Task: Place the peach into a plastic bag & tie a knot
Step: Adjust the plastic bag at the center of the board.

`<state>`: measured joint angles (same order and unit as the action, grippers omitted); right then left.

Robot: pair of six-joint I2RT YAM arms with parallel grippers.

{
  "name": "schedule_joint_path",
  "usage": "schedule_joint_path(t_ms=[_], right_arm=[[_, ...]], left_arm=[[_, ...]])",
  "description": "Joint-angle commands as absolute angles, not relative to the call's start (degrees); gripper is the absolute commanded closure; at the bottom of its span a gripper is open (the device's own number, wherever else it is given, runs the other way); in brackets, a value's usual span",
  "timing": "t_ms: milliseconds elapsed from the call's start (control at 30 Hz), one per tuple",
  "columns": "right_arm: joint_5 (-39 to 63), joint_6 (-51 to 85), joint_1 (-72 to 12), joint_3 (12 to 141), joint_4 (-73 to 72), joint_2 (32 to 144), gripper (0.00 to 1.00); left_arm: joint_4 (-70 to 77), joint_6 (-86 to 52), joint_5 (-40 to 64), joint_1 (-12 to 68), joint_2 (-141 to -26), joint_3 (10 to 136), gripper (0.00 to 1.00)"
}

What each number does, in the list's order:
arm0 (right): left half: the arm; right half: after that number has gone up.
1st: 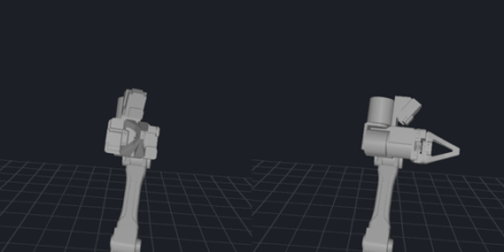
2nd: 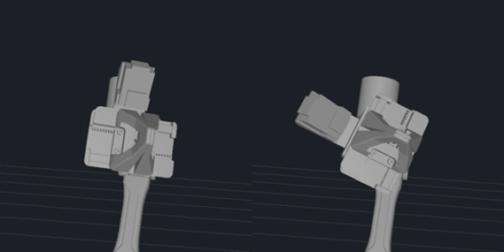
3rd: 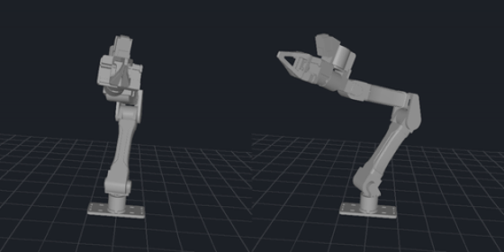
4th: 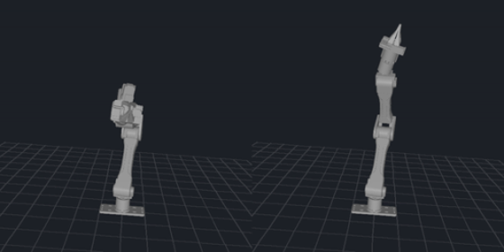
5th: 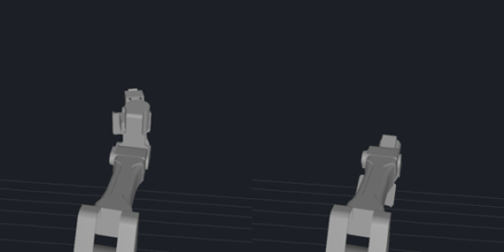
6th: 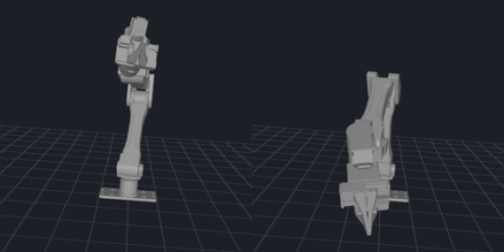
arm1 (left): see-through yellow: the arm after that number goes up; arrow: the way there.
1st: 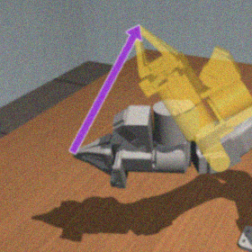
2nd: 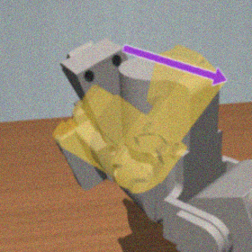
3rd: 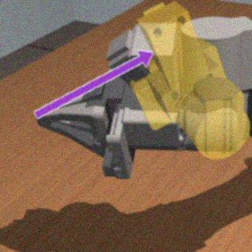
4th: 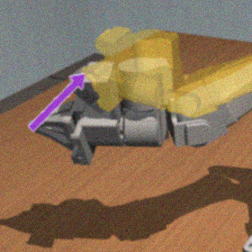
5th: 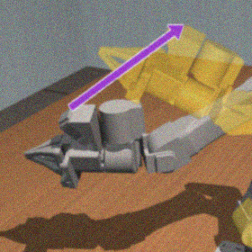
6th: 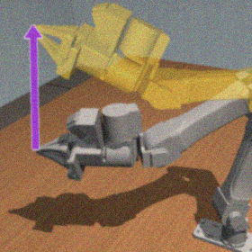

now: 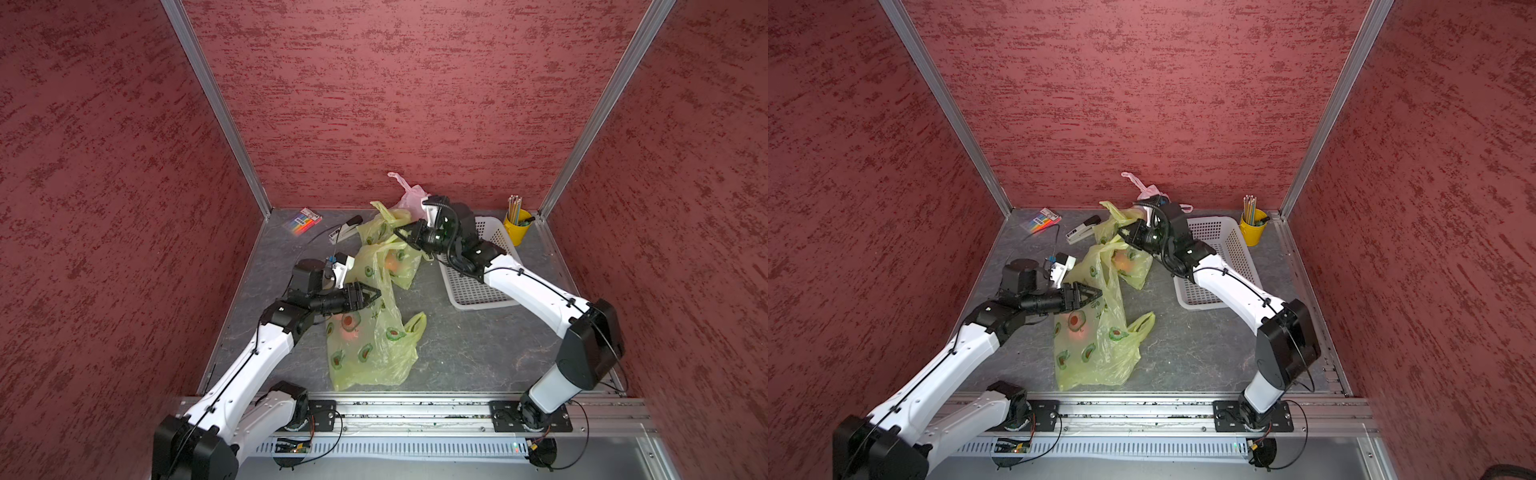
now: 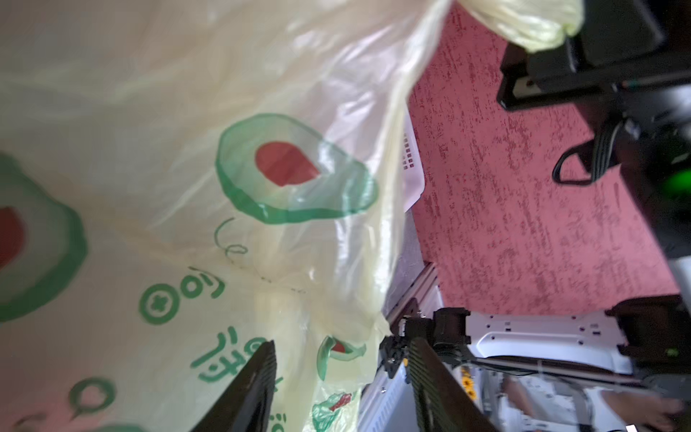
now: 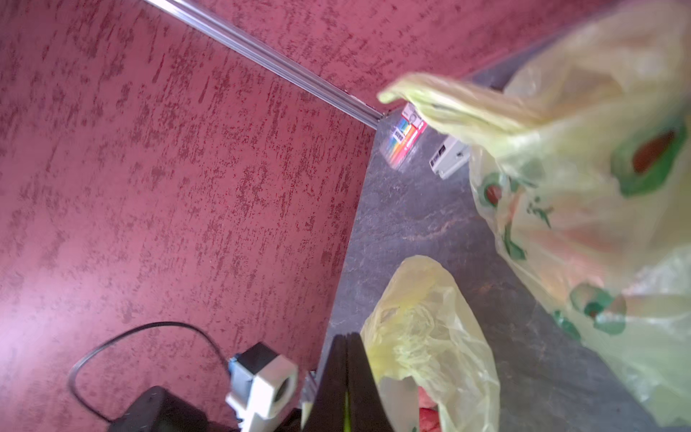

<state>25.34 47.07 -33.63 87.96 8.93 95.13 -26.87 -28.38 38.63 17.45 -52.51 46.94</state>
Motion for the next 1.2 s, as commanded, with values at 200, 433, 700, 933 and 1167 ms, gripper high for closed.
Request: schedule_joint_path(t_ms=[200,433,700,933,1167], right_arm=[[31.8,26.5,-34.2,113.0,41.7,102.8,1.00],[34.9,23.2,-36.0,125.7,50.2,106.4,1.00],[37.5,22.1,-37.9,132.2,53.8,109.1,1.00],[38.5,22.3,-38.3,134.8,54.9,109.9,1.00],[38.1,23.5,-38.3,135.6,54.8,110.1,1.00]], left_arm=[[-38.1,-11.3,25.6,20.5,-46.5,59.0,0.25],[-26.2,-0.3,27.5,24.6,-55.1,66.5,0.10],[-25.9,10.7,18.3,29.2,-64.9,73.3,0.03],[-21.2,12.0,17.6,28.7,-67.9,73.0,0.09],[-12.0,7.1,14.7,28.7,-68.9,69.1,0.48]])
